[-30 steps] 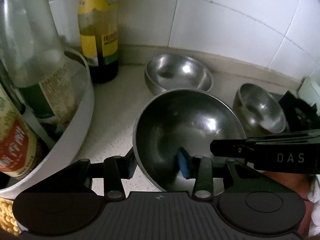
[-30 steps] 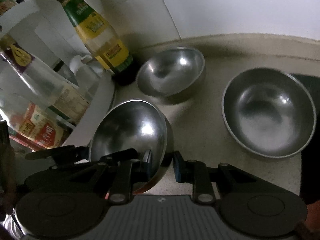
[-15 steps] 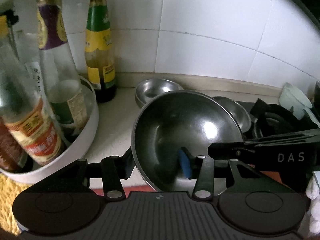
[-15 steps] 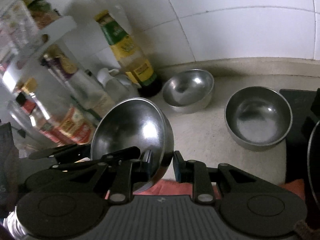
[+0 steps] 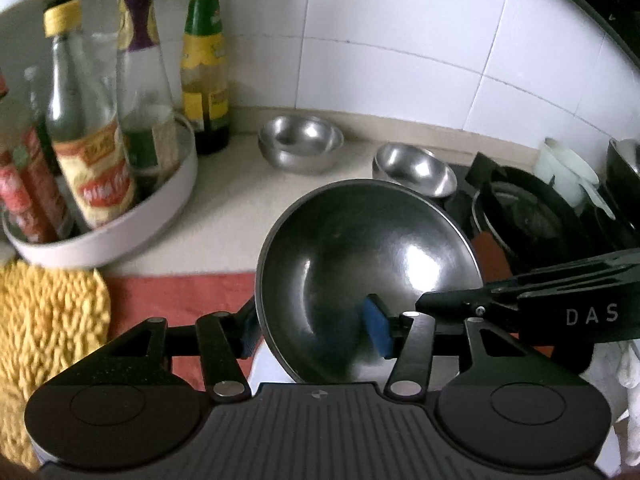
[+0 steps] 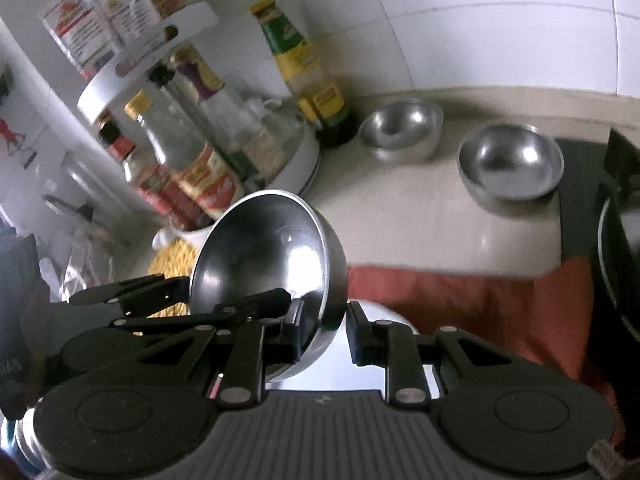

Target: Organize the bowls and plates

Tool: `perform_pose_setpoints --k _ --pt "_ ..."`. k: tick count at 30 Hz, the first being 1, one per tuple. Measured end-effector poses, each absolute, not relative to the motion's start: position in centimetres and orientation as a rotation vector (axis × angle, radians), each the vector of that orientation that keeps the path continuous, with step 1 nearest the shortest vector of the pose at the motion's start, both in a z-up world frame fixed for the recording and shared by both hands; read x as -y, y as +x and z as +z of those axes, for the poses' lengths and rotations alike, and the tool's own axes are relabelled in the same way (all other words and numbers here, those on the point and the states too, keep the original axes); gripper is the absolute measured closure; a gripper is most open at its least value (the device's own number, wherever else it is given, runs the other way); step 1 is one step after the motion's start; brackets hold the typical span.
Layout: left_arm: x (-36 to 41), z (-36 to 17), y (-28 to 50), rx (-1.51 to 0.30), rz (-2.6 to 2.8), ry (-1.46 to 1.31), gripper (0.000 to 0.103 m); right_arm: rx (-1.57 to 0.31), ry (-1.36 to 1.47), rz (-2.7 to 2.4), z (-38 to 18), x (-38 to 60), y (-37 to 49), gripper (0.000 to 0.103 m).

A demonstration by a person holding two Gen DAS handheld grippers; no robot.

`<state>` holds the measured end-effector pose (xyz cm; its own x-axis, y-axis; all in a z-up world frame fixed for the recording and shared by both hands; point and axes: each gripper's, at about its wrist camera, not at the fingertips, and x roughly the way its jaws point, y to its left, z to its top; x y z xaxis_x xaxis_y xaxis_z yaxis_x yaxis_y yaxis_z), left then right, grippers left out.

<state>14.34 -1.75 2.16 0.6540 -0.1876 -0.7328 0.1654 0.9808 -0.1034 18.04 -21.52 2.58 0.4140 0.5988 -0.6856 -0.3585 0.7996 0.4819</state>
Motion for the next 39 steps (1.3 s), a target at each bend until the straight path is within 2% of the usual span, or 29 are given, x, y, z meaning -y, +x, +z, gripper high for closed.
perform_pose_setpoints --k 19,22,24,32,39 --pt "1.7 -2.2 12.0 -0.956 -0.182 -0.056 0.041 -1.132 0.248 0.632 -1.8 21.7 14.8 0.080" --pt "1.3 -2.0 11.8 -0.946 -0.172 -0.055 0.037 -1.143 0.237 0.620 -2.2 21.7 14.8 0.079" --pt "0.8 -1.7 11.7 -0.935 -0.157 -0.056 0.033 -1.142 0.233 0.611 -2.1 21.9 14.8 0.078" --pt "-0.6 0.6 12.4 -0.873 -0.125 -0.065 0.031 -1.070 0.259 0.574 0.0 23.9 14.8 0.077" --pt "1.0 2.5 14.3 -0.818 -0.167 -0.012 0.026 -0.991 0.286 0.486 1.9 26.5 16.3 0.076"
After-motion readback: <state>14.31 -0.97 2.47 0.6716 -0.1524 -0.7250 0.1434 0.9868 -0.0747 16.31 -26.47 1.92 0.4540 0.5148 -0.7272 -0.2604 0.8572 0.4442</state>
